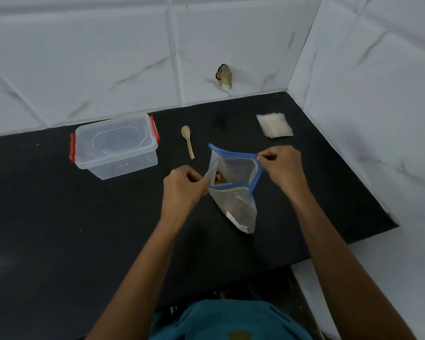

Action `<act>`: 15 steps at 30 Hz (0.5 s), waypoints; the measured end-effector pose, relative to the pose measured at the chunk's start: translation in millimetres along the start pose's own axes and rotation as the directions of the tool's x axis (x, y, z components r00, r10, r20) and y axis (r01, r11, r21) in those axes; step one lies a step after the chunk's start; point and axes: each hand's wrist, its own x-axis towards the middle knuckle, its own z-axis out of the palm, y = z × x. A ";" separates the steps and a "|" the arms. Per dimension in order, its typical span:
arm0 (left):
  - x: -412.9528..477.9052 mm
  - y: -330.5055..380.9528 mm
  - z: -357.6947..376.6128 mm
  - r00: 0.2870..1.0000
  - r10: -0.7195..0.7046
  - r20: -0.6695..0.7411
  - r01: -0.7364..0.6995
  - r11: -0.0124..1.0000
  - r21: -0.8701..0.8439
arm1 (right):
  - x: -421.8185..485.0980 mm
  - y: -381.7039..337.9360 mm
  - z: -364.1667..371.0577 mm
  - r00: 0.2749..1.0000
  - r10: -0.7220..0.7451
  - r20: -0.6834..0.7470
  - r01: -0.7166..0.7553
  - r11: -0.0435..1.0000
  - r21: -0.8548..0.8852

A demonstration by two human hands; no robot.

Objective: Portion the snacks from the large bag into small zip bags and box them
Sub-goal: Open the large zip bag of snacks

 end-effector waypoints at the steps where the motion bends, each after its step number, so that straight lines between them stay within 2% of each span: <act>1: -0.5 -0.2 -5.1 1.000 0.014 -0.013 -0.014 0.999 0.043 | 2.8 1.2 -3.9 1.000 -0.004 -0.008 0.004 1.000 -0.026; 5: -0.4 -8.3 -24.5 0.999 0.029 -0.024 -0.024 0.984 0.174 | 13.5 10.0 -21.9 0.998 -0.015 -0.067 0.007 0.993 -0.115; 12: 2.7 -10.9 -30.2 0.999 -0.027 0.026 0.019 0.964 0.266 | 15.3 5.9 -22.2 0.999 -0.048 -0.001 0.047 0.993 -0.106; 15: 8.2 -4.7 -23.9 0.995 0.055 0.081 -0.081 0.926 0.370 | 13.0 -0.1 -19.9 0.997 -0.067 0.041 0.070 0.995 -0.068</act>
